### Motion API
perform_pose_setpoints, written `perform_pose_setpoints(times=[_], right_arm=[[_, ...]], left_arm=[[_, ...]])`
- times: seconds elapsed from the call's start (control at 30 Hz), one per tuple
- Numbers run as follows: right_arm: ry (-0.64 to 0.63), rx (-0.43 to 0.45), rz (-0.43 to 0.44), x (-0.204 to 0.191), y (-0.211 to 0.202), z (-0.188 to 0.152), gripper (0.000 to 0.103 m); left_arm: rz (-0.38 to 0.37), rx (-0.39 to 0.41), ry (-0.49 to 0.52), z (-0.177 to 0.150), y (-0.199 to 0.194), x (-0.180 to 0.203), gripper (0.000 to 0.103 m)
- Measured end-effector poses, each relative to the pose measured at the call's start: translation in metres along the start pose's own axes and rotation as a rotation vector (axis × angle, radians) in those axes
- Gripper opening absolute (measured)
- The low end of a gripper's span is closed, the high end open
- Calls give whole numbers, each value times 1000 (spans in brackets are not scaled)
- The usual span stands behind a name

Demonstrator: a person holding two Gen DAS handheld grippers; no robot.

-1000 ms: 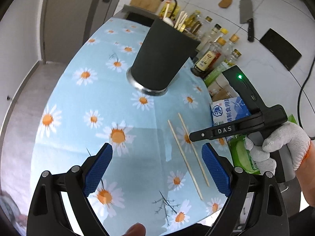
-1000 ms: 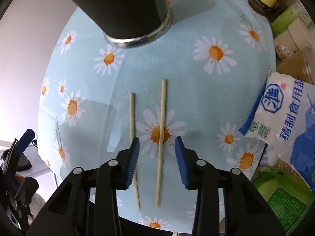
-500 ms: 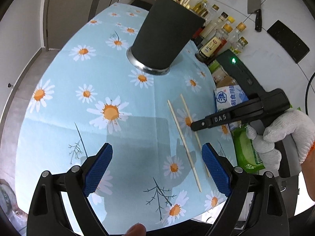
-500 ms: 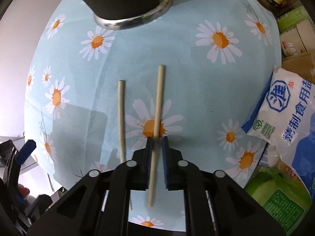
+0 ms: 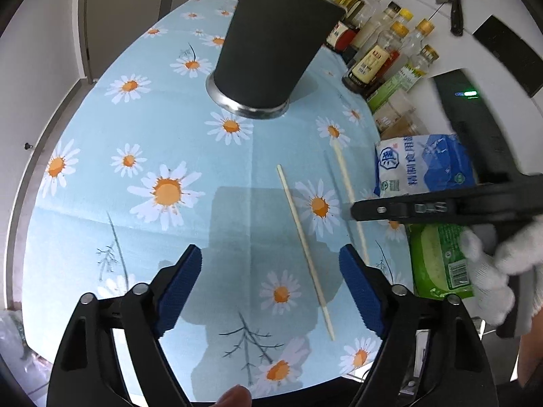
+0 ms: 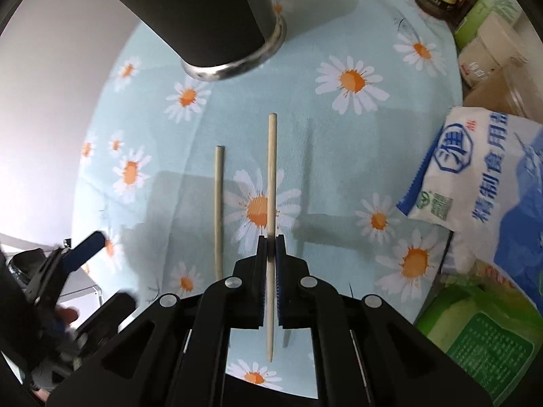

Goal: Organize utensils
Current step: 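Close the right gripper on one chopstick while the left gripper grasps the other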

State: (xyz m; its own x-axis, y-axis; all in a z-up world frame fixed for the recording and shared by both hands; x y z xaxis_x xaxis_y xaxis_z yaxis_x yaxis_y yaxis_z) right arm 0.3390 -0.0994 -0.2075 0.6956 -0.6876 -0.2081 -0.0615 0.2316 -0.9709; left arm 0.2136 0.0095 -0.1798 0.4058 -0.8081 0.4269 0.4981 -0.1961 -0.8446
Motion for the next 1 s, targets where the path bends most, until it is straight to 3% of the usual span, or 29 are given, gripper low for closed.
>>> perform_pose_setpoints(times=[0.27, 0.37, 0.4, 0.43, 0.57, 0.73, 0.9, 1.0], right_arm=[[26, 106, 66, 15, -30, -19, 6], [33, 125, 72, 17, -40, -26, 6], [36, 132, 78, 19, -43, -29, 6], [42, 143, 92, 18, -46, -31, 6], [52, 185, 135, 22, -60, -40, 6], [39, 240, 104, 28, -72, -45, 6], [19, 268, 85, 29, -75, -48, 6], [-5, 282, 87, 26, -79, -49, 6]], left_arm=[[96, -65, -18, -3, 27, 20, 68], [111, -93, -51, -4, 37, 26, 61], [113, -95, -60, -4, 39, 28, 52], [121, -101, -71, -4, 43, 30, 49], [148, -120, -94, -4, 56, 39, 45], [226, -148, -94, -3, 73, 46, 28], [280, -170, -106, -3, 81, 47, 23], [310, -181, -109, -1, 85, 46, 4]])
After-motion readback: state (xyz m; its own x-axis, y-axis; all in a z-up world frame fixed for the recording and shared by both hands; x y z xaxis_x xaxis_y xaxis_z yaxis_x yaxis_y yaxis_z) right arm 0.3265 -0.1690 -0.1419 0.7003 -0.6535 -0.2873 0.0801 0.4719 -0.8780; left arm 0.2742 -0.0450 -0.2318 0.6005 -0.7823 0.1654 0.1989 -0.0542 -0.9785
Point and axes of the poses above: each gripper's, at about its wrist camera, not at the fingertips, and y roughly the way its jaws point, x to its right, z to its top, the point moved 6 cm from there along y, roughly the way its jaws point, and after that the axes turned 11 degrees about -y, right-handed, at the moved point
